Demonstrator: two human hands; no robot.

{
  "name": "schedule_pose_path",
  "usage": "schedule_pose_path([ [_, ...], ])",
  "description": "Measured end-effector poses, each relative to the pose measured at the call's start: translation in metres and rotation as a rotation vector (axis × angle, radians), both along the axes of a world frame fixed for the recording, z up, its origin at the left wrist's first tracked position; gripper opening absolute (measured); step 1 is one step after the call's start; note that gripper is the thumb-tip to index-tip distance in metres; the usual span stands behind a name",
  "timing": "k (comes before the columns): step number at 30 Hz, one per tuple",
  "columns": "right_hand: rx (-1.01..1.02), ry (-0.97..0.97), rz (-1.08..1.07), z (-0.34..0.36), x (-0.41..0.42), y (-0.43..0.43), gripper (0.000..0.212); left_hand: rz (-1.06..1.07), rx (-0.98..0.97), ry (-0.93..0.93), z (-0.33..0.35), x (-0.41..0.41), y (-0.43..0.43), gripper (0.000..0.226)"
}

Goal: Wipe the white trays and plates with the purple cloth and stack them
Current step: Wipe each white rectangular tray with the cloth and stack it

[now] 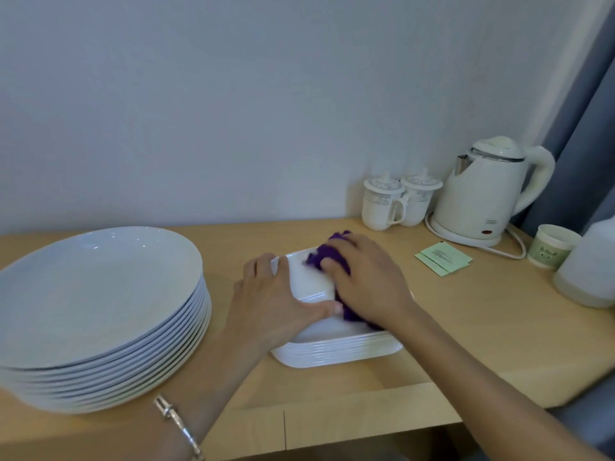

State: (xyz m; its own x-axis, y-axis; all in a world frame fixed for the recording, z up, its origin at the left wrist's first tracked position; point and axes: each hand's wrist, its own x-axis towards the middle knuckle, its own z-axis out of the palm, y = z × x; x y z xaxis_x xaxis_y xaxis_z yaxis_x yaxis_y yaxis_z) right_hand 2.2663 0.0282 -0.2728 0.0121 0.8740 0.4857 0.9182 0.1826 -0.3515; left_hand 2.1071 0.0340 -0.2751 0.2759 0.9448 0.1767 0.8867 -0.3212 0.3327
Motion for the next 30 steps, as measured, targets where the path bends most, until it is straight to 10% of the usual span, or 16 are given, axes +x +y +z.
schedule_pose_path([
  [7,-0.161,0.178,-0.180,0.008,0.023,0.014,0.040,0.010,-0.075,-0.005,0.004,0.001,0.004,0.102],
  [12,-0.042,-0.038,0.129,0.001,0.004,-0.008,0.038,0.004,-0.108,-0.004,0.006,-0.003,0.006,0.111],
  [16,-0.162,0.203,-0.150,0.009,0.019,0.017,0.040,0.020,-0.089,0.024,0.006,-0.004,0.004,0.121],
  [21,-0.043,-0.052,0.083,0.002,-0.008,-0.002,0.039,-0.032,0.040,0.071,0.003,-0.007,0.002,0.134],
  [26,-0.151,0.110,-0.181,0.021,0.005,0.023,0.039,-0.086,0.040,0.045,0.001,-0.004,-0.003,0.121],
  [30,-0.156,-0.008,0.072,0.013,-0.007,-0.008,0.040,-0.124,0.057,0.017,-0.002,-0.006,0.002,0.126],
])
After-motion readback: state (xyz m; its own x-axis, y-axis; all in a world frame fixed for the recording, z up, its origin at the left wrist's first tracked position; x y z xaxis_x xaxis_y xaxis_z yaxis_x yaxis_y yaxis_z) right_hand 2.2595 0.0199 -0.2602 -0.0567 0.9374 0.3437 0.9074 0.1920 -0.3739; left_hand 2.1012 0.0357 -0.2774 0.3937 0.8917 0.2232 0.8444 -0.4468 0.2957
